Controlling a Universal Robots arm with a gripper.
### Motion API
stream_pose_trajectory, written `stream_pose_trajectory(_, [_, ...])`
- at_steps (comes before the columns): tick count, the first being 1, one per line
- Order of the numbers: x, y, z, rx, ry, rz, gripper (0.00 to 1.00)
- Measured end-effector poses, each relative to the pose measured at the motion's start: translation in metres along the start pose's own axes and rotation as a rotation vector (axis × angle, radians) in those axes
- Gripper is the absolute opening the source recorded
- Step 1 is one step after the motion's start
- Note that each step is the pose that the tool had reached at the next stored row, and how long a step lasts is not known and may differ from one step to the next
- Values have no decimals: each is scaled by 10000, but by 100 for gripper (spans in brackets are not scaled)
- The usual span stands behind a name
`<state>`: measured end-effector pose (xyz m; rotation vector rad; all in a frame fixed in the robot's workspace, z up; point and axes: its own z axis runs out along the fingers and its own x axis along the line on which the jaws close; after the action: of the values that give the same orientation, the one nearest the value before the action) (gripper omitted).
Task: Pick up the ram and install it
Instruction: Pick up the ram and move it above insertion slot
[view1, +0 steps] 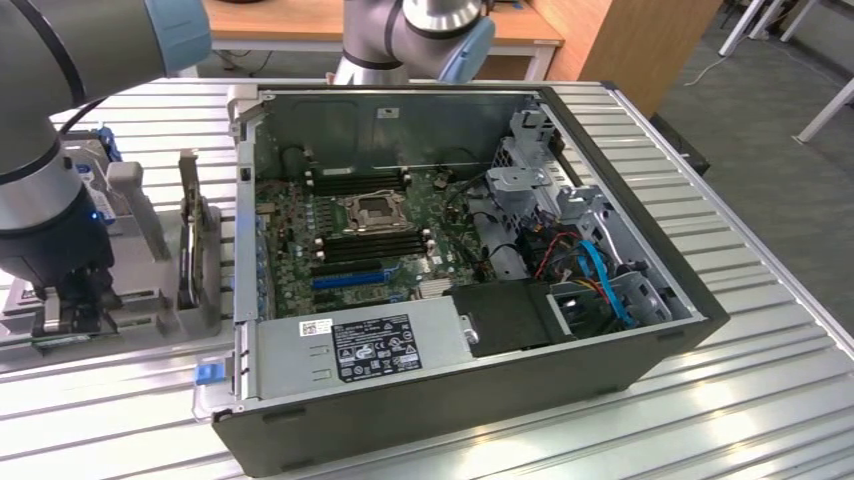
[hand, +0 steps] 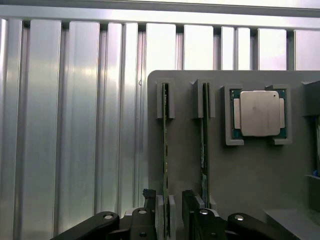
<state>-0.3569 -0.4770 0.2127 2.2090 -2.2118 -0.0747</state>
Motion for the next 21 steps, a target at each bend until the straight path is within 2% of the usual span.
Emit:
stream_pose_trajectory(6, [0,61,3,0,0,0,35])
stream_pose_trajectory(21, [0,75,10,2,0,0,35])
